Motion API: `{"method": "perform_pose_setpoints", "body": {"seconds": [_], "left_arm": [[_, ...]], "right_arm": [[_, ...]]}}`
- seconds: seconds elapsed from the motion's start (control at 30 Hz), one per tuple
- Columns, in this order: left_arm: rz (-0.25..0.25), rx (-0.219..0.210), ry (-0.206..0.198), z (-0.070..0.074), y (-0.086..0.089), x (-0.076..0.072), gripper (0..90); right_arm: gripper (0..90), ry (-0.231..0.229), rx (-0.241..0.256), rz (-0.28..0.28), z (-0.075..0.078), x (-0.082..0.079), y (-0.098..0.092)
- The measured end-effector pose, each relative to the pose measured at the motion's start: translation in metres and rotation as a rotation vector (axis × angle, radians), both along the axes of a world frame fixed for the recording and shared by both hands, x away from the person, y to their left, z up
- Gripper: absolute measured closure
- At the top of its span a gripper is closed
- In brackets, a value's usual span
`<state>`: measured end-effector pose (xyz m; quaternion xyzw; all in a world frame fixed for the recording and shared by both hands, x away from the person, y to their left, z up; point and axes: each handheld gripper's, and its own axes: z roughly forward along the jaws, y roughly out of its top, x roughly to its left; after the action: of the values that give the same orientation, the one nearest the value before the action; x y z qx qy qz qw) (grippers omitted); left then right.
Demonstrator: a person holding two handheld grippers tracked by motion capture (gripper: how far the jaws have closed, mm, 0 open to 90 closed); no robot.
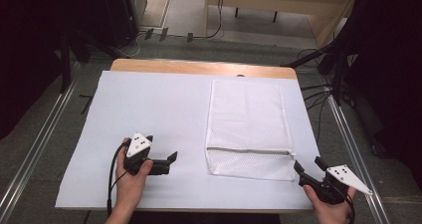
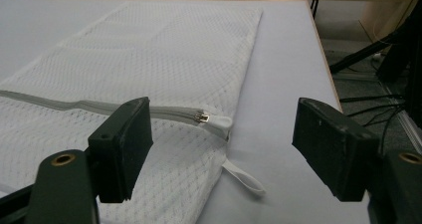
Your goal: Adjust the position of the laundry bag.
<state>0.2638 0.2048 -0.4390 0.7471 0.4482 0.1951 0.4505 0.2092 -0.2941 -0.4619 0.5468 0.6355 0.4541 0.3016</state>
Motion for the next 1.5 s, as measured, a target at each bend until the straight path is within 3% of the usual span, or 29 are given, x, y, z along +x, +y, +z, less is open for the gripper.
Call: {"method": "perform_pose_setpoints", "body": {"seconds": [0.1,0.2,0.23,0.27,0.37,0.43,0.57,0.67,0.77,0.9,1.07,1.17,1.23,1.4,1.5], "left_arm": [[-0.012,-0.007,0.027,0.000,-0.012,0.012,0.0],[0.009,0.019,0.056,-0.001,-0.028,0.029,8.2],[0.009,0.019,0.056,-0.001,-0.028,0.029,8.2],[0.008,0.000,0.081,-0.001,-0.034,0.040,8.2],[0.010,-0.008,0.105,-0.001,-0.041,0.049,9.4],[0.036,0.029,0.125,-0.003,-0.052,0.059,16.5],[0.070,0.043,0.208,-0.009,-0.070,0.081,26.3],[0.084,0.032,0.228,-0.010,-0.075,0.088,34.0],[0.096,0.046,0.217,-0.012,-0.085,0.096,37.8],[0.082,0.009,0.212,-0.011,-0.097,0.104,41.2],[0.084,-0.009,0.266,-0.013,-0.105,0.119,50.9],[0.077,0.014,0.295,-0.015,-0.112,0.125,52.4],[0.087,0.069,0.308,-0.020,-0.121,0.130,51.5],[0.115,0.073,0.316,-0.023,-0.125,0.132,50.8],[0.099,0.090,0.311,-0.023,-0.130,0.130,51.0]], "right_arm": [[24.8,-0.001,0.000,0.009,0.000,0.000,0.001],[25.6,-0.001,-0.004,0.025,-0.001,0.001,0.002],[25.6,-0.001,-0.004,0.025,-0.001,0.001,0.002],[26.1,0.001,-0.005,0.031,-0.002,0.002,0.002],[26.6,0.003,-0.010,0.038,-0.002,0.002,0.002],[27.0,0.004,-0.011,0.044,-0.003,0.002,0.002],[27.5,0.003,-0.021,0.049,-0.003,0.003,0.003],[27.9,0.004,-0.022,0.057,-0.003,0.003,0.005],[28.0,0.004,-0.022,0.063,-0.003,0.003,0.006],[28.3,0.007,-0.021,0.068,-0.004,0.004,0.007],[28.5,0.005,-0.015,0.072,-0.004,0.004,0.006],[28.5,0.004,-0.013,0.073,-0.004,0.004,0.007],[28.5,0.002,-0.015,0.079,-0.005,0.004,0.007],[28.6,0.006,-0.013,0.081,-0.005,0.004,0.008],[28.7,0.007,-0.014,0.081,-0.005,0.004,0.007]]}}
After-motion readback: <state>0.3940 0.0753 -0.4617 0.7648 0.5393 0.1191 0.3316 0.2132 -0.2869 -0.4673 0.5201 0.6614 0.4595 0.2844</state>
